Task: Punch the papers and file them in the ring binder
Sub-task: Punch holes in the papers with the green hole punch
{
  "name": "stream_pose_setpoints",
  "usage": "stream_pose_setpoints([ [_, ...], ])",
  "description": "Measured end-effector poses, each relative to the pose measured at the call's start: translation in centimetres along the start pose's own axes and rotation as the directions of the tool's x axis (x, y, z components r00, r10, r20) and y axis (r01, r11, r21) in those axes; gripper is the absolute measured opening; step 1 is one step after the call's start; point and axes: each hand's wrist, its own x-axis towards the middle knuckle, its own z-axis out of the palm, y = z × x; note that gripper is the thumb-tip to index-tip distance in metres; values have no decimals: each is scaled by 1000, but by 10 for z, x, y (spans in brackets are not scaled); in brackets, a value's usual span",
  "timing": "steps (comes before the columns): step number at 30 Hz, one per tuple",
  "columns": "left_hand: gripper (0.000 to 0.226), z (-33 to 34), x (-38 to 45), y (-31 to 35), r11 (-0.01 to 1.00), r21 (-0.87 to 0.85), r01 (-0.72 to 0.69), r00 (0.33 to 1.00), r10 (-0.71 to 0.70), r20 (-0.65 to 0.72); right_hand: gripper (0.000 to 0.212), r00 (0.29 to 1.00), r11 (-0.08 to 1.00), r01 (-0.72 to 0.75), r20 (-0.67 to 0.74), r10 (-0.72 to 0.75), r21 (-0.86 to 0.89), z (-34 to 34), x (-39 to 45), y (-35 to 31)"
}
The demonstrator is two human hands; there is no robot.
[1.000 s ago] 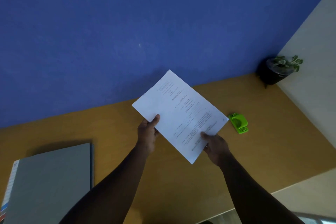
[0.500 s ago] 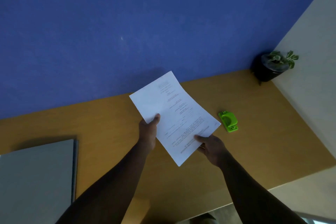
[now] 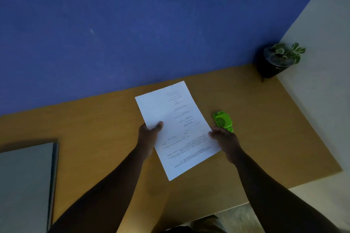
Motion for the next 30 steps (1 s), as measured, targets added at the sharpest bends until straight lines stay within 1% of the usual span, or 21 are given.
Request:
stream_pose_setpoints([
  [3,30,12,0,-8,1000,-5,26,999,-26,28,18,999,999,-40,-28,40,7,-8,7,6],
  [8,26,32,2,-25,997,12,76,996,-76,38,17,992,995,-98,-85,98,2,-19,16,18],
  [18,27,60,9,-43,993,75,87,993,-92,72,16,968,974,-220,-135,210,-57,-40,33,33],
  [24,27,68,18,-48,989,102,111,990,-120,76,18,966,966,-232,-143,215,-116,-49,38,33],
  [30,27,70,23,-48,983,98,152,984,-160,77,21,975,959,-208,-118,187,-195,-54,42,35],
])
